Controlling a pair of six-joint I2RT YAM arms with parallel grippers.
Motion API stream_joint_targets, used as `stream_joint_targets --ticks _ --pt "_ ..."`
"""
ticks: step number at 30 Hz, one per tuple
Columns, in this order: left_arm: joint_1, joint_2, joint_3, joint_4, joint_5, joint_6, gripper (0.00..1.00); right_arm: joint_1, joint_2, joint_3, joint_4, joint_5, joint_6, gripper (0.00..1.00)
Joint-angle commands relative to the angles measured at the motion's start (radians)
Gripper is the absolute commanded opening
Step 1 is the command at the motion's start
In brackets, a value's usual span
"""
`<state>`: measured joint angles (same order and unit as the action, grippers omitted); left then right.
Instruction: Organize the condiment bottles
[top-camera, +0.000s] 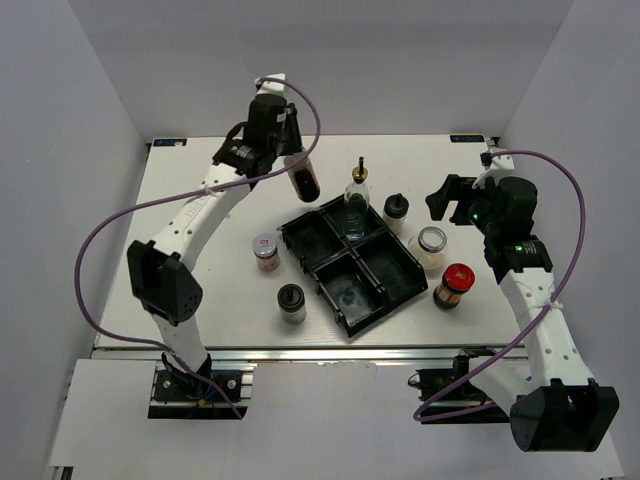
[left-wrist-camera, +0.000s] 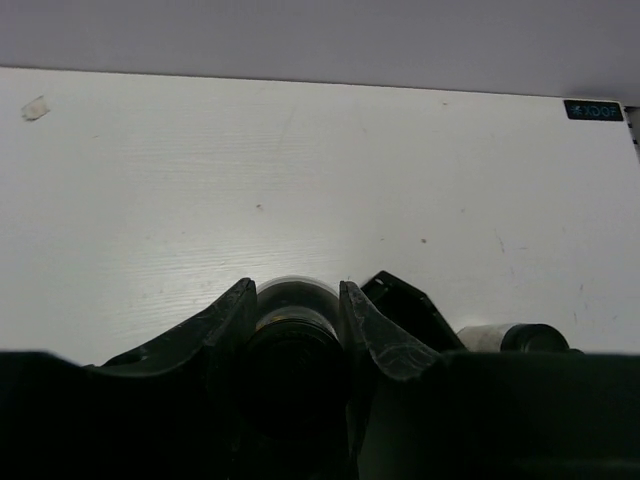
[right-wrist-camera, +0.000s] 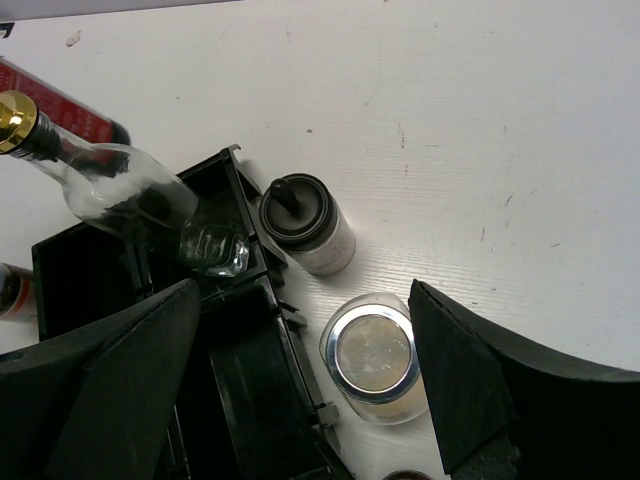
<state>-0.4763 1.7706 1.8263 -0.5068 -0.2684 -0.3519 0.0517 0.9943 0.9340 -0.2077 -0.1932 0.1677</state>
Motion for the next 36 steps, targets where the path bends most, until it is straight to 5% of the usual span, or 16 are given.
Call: stream_joint_targets --ticks 1,12,26,36 --pt "-0.051 0.004 0.136 0.143 0.02 0.027 0.0 -0.003 -0.016 -0.006 0.036 0.026 0.001 0.89" --pt "-0.128 0.136 0.212 0.139 0.029 0.054 0.0 -0.003 -0.003 -0.008 0.037 0.026 0.0 0.89" --pt "-0.177 0.158 0.169 0.091 0.106 0.059 0.0 -0.003 0.018 0.0 0.033 0.026 0.003 0.89" --pt "-0.229 0.11 0.148 0.077 0.037 0.102 0.0 -0.003 0.018 -0.001 0.031 0.035 0.004 0.89"
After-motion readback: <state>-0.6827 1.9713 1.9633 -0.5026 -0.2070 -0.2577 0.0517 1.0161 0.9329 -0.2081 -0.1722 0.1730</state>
